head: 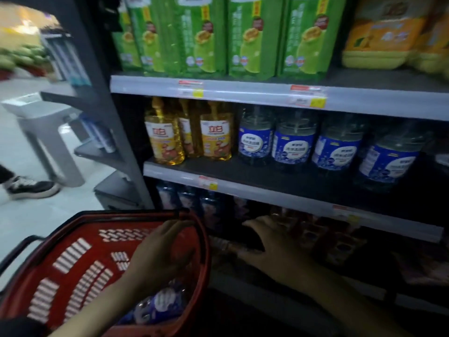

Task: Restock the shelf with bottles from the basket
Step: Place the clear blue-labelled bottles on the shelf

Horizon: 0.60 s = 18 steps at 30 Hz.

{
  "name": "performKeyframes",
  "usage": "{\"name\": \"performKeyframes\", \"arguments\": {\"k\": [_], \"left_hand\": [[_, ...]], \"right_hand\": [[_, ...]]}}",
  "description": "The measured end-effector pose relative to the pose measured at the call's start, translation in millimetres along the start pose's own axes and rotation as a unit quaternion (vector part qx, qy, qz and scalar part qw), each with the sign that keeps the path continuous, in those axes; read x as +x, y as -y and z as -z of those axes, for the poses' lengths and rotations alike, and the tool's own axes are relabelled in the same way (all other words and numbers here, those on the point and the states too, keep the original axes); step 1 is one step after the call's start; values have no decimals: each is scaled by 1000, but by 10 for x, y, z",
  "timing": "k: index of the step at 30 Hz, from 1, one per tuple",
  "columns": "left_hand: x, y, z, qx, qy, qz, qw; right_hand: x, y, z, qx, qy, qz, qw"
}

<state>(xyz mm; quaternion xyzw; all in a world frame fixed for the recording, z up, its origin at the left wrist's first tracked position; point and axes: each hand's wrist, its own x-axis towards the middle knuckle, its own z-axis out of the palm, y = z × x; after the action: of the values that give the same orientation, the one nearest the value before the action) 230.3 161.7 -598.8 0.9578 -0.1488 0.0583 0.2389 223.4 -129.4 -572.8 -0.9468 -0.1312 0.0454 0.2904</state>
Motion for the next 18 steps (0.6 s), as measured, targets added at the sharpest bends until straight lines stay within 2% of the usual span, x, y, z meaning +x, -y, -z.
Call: {"name": "performKeyframes", "arguments": {"k": [4,9,18], "left_hand": [[-327,407,15,61,13,19,998],[-615,725,-75,74,18,61,995],[-894,1303,-236,162,104,97,976]], "right_hand": [[140,168,-320,-35,56,17,998],[296,380,-655,-94,110,60,988],[545,626,-1252,-199,165,162,952]]}}
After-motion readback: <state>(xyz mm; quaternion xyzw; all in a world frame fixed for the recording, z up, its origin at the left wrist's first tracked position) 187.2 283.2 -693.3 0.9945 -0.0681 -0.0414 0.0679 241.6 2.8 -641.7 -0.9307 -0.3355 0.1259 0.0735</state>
